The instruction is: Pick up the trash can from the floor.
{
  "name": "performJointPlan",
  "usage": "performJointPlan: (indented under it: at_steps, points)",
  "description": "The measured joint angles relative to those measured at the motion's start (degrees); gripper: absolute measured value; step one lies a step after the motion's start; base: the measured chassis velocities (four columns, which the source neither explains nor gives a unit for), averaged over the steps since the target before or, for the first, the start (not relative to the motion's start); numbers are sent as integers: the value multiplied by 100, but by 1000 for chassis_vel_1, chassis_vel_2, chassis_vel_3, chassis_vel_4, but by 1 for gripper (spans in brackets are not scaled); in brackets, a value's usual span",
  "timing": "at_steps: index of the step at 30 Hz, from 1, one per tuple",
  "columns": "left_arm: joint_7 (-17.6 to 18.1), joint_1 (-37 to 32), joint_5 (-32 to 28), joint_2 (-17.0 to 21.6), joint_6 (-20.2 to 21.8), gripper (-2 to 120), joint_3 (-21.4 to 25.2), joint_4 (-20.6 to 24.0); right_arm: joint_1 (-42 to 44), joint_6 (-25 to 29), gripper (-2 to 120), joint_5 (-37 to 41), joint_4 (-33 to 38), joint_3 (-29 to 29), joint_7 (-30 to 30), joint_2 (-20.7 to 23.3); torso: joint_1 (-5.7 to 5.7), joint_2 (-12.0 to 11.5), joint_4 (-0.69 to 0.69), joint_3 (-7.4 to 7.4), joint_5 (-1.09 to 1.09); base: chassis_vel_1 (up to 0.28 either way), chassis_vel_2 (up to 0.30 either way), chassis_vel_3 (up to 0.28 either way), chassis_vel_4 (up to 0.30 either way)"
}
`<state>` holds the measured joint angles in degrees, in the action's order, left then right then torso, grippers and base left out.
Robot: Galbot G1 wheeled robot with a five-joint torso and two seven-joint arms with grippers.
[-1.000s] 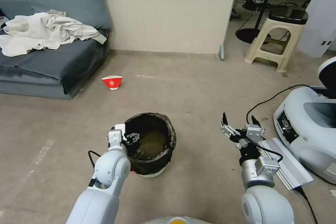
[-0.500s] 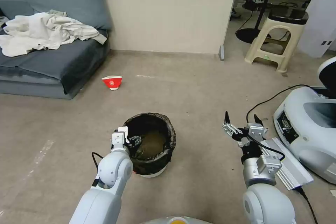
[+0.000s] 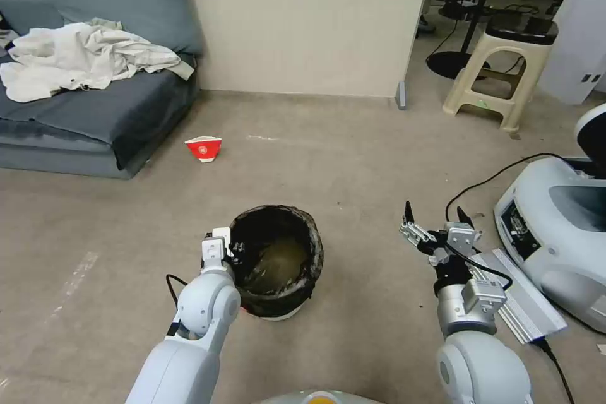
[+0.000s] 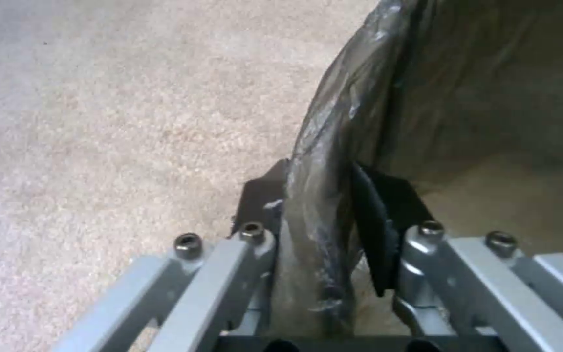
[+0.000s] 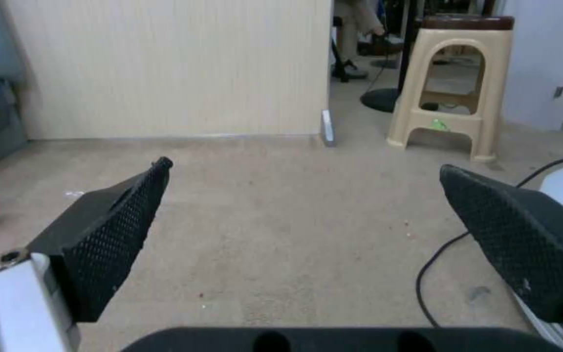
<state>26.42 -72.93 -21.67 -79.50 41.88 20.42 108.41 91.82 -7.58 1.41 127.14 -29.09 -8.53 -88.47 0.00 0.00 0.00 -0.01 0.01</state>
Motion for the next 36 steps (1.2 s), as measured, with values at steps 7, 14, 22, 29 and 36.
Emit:
performJointPlan:
  at_steps: [7, 14, 22, 29, 36]
  points:
    - [-2, -89, 13, -5, -74, 15, -4, 74, 13, 0, 100, -10, 0, 3, 0, -3, 0, 0, 1, 1, -1, 0, 0, 0, 0]
    - [-24, -186, 6, 7, -242, 12, 5, 152, 8, 2, 100, -11, 14, 11, 0, 1, 0, 0, 0, 1, -2, 0, 0, 0, 0]
    - [-553, -518, -161, 50, -1251, 3, 77, 399, 32, 25, 100, -12, 53, -10, 0, 4, 0, 0, -2, 2, -7, 0, 0, 0, 0]
    - [-835, -811, -368, 210, -1515, 3, 313, 921, 24, 26, 100, 7, 81, -39, 0, 15, 0, -1, 0, 2, -4, 0, 0, 0, 0]
    - [-969, -1101, -758, 415, -1585, 3, 727, 1519, -2, 23, 100, 10, 100, -6, 0, 13, 0, -1, 1, 1, 0, 0, 0, 0, 0]
